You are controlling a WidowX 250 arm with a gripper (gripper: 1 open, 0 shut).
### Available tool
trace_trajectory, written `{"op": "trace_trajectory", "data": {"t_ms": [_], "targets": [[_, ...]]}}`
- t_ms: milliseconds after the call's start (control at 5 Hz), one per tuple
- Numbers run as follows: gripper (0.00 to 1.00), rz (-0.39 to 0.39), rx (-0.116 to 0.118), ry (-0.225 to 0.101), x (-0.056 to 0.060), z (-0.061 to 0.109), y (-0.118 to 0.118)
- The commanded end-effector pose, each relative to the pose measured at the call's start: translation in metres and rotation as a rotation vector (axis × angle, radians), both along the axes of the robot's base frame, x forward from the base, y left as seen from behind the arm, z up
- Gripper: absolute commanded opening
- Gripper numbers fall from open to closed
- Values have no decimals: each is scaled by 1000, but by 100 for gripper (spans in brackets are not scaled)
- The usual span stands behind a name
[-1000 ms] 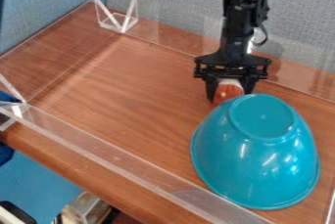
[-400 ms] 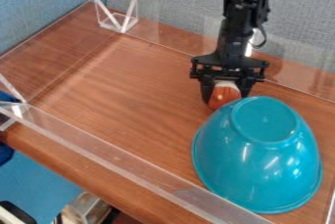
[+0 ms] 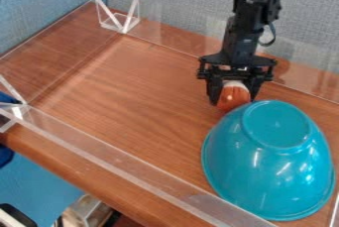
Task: Remove the mushroom from inside the blue bowl and put it on the table
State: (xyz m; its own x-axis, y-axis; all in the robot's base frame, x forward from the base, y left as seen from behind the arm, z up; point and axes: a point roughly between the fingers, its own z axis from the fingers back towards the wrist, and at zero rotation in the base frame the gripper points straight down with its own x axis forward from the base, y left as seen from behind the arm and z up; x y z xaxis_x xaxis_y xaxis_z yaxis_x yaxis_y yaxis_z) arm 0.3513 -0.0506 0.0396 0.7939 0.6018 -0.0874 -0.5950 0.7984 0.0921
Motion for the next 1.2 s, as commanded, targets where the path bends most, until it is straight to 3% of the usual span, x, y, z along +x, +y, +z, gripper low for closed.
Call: {"op": "trace_trajectory", "data": {"t_ms": [0, 400, 1000], "targets": [[0, 11, -10, -105, 7, 35, -11], [0, 32, -4, -104, 6, 24, -17], [0, -10, 2, -106, 14, 42, 3]]}}
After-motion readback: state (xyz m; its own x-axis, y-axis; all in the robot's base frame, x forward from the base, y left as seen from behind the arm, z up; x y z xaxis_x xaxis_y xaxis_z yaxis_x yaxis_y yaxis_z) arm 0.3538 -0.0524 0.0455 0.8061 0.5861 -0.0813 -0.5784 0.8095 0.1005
